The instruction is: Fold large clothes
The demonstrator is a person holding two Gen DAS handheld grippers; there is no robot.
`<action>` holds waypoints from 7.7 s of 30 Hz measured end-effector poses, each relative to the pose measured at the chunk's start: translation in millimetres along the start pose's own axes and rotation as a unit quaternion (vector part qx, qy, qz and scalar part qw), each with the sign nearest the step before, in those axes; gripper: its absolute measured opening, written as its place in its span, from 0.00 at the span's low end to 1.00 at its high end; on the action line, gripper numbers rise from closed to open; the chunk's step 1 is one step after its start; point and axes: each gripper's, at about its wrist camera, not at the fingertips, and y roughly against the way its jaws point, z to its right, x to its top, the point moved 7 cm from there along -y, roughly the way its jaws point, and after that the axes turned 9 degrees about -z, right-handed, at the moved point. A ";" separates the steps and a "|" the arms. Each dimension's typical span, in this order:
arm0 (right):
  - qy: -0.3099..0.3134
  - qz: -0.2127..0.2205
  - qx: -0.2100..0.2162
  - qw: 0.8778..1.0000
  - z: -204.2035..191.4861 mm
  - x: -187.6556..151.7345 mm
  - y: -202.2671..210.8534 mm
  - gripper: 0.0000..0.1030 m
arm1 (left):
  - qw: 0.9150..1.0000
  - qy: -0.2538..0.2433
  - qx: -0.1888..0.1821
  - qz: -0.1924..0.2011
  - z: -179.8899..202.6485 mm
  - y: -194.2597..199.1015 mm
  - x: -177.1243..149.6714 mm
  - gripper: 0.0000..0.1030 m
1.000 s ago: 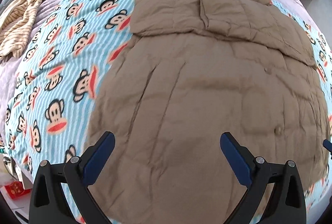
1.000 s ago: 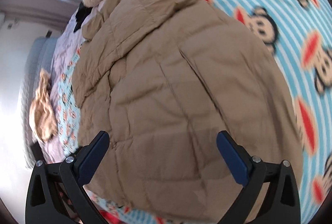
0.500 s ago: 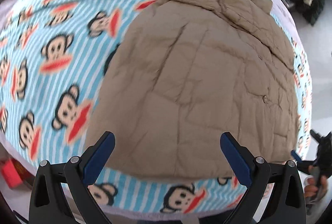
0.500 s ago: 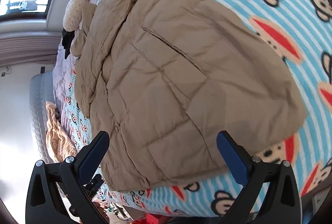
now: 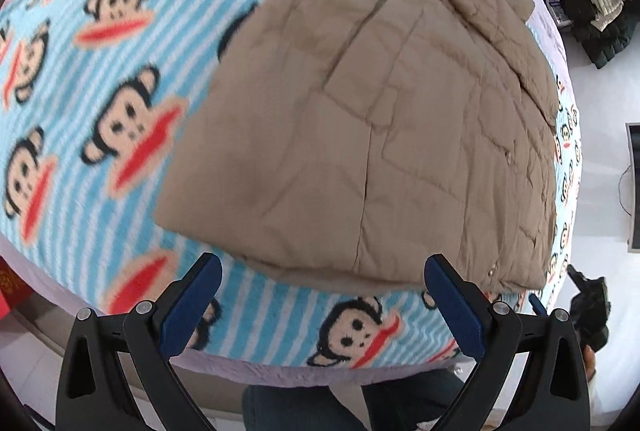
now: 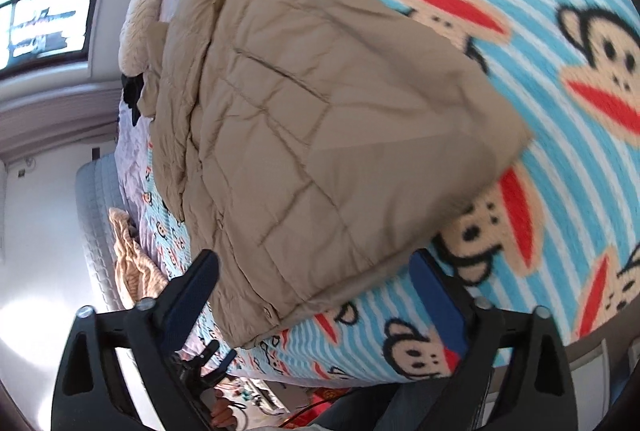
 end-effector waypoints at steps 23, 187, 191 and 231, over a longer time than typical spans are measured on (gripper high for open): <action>-0.086 0.002 0.058 0.995 29.1 19.3 -32.2 0.67 | 0.998 0.009 -0.058 -0.009 17.7 -33.4 38.3 0.23; 0.199 0.073 -0.105 0.972 -152.9 145.6 -77.5 0.91 | 0.968 -0.086 0.193 0.138 119.7 -10.2 213.0 0.91; 0.181 0.067 -0.077 0.978 -157.3 155.9 -79.8 1.00 | 0.971 -0.086 0.174 0.136 122.2 -9.8 216.7 0.91; 0.097 0.004 0.082 0.992 -174.0 195.7 -114.9 1.00 | 0.978 0.047 -0.156 0.128 78.5 -27.5 300.3 0.91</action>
